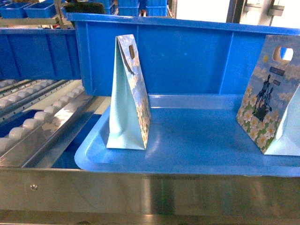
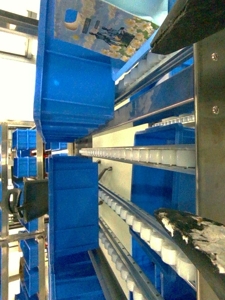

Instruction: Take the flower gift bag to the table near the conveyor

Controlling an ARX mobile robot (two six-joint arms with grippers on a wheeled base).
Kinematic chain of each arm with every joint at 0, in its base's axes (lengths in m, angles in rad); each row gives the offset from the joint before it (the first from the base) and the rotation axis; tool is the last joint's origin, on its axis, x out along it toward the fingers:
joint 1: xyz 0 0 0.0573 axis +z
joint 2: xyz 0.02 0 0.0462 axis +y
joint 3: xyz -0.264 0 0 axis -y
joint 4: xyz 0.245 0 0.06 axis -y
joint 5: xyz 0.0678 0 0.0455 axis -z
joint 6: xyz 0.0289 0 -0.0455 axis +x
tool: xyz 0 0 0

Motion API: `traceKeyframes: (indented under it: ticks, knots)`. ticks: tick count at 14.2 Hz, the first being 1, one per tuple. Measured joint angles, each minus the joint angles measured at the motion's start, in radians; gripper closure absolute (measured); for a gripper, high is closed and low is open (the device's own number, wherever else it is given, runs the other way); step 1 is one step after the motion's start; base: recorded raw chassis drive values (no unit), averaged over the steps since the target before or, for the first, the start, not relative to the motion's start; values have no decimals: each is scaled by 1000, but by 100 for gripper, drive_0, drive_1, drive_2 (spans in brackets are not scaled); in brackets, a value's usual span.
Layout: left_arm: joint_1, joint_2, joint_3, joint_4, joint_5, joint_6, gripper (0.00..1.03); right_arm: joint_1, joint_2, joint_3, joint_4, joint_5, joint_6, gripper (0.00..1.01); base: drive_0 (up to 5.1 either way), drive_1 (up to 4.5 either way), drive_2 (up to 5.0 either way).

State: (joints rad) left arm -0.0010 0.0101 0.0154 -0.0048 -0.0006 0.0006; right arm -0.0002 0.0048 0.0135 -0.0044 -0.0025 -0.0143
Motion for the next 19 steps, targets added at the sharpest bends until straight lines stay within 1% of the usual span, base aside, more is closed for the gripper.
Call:
traceKeyframes:
  ticks: [8,10,11,12,13,14,15,16,18,19]
  knots:
    - [-6,0,0,1,-4,0,5,0,0,0,0,0,0,3,0,0,0]
    - [-63,0,0,18,-51,0,5,-15,0,0,10,-18,-1,3,0,0,0]
    - [-87,1,0,13,-67,0,5,-13,0,0,30,-31,-4,3,0,0,0]
    - [-102,15,0,41,-79,0,5,2,27,0,83,-28,-5,3,0,0,0]
    - [-116,48,0,84,-89,-1,5,24,77,1,123,-14,-5,3,0,0,0]
    - [-126,97,1,122,-91,-1,5,56,136,2,172,10,-5,3,0,0,0]
    - [-145,181,5,191,-94,-1,5,100,217,14,232,42,-5,3,0,0,0]
    - [-156,289,25,282,-92,-4,5,159,323,53,322,85,-10,3,0,0,0]
    - [-163,455,103,411,-92,-20,5,232,479,144,430,114,-20,3,0,0,0]
    - [-164,534,145,460,-92,-25,5,254,560,188,460,124,-21,3,0,0,0]
